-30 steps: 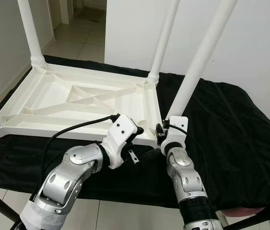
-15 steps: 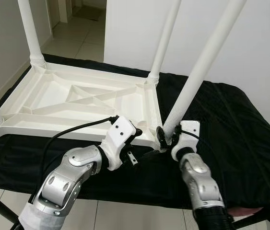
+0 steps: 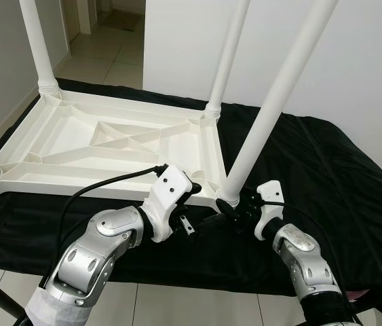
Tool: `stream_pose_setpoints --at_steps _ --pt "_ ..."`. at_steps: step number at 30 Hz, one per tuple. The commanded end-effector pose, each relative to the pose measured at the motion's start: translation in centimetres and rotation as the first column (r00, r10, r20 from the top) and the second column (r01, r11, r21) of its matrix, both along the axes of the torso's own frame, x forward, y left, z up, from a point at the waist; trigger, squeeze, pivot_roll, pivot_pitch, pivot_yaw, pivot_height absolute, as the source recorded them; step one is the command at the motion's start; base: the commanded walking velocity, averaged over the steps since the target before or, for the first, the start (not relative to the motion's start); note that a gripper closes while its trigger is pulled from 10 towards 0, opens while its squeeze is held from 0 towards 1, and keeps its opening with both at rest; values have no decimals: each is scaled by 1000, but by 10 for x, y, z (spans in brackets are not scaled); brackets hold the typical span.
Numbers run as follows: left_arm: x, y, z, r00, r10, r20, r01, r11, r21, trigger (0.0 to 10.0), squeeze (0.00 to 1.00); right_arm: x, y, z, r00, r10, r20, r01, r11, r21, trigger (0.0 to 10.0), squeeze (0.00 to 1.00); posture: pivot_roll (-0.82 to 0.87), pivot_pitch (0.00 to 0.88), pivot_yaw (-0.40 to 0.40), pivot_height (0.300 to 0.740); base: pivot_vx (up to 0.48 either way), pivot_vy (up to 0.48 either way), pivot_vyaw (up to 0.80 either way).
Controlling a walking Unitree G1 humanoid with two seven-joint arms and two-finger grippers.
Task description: Building children table
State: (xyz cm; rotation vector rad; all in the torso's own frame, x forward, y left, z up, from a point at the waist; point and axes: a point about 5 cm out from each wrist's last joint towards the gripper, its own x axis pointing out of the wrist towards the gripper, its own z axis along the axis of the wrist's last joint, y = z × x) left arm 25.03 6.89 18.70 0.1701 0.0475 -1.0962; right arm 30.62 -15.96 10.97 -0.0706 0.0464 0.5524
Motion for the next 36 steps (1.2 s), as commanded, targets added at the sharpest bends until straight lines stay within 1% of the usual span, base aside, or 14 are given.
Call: stream_pose_setpoints --at_steps 1,4,7,9,11,18,19,20,21,28,33,34,35,36 --pt "0 -3 2 1000 -4 10 4 1000 1 10000 0 6 1 -1 999 48 6 -48 999 -7 10000 0 62 0 -107 740 0 0 0" --pt "1 -3 2 1000 -6 10 6 1000 2 10000 0 11 5 0 997 74 13 -73 997 -21 10000 0 63 0 -106 740 0 0 0" --pt "1 -3 3 1000 -12 11 12 1000 2 10000 0 27 13 3 992 121 25 -120 992 -46 10000 0 67 0 -106 740 0 0 0" --pt "1 -3 3 1000 -12 11 12 1000 2 10000 0 27 13 3 992 121 25 -120 992 -46 10000 0 67 0 -106 740 0 0 0" --pt "1 -3 3 1000 -12 12 12 1000 3 10000 0 33 16 4 988 149 25 -148 987 -59 10000 0 72 0 -102 740 0 0 0" --pt "0 -3 3 1000 -13 12 13 1000 4 10000 0 37 22 2 983 181 11 -180 981 -72 10000 0 74 0 -101 740 0 0 0" --pt "0 -3 4 1000 -13 12 13 1000 4 10000 0 37 24 0 980 200 3 -199 977 -74 4745 0 76 0 -102 740 0 0 0" --pt "0 -3 4 1000 -13 12 13 1000 4 10000 0 37 24 0 980 200 3 -199 977 -74 4745 0 76 0 -102 740 0 0 0" --pt "0 -3 3 1000 -13 11 13 1000 4 10000 0 35 26 -3 976 217 -18 -218 973 -69 0 0 75 0 -102 740 0 0 0" --pt "-2 -2 3 1000 -11 7 11 1000 1 10000 0 30 24 -12 971 236 -43 -237 970 -43 0 0 75 0 -105 740 0 0 0" --pt "-3 -4 2 1000 -10 4 10 1000 -1 10000 0 24 22 -18 981 189 -32 -190 982 -19 0 0 74 0 -117 740 0 0 0" --pt "-3 -4 2 1000 -10 4 10 1000 -2 10000 0 23 22 -18 985 167 -33 -168 986 -4 6902 0 74 0 -117 740 0 0 0" --pt "-3 -4 2 1000 -10 4 10 1000 -3 10000 0 22 22 -19 987 155 -34 -154 988 7 6902 0 73 0 -118 740 0 0 0" --pt "-3 -3 1 1000 -9 4 9 1000 -3 10000 0 23 23 -19 993 117 -36 -116 993 14 10000 0 72 0 -118 740 0 0 0"
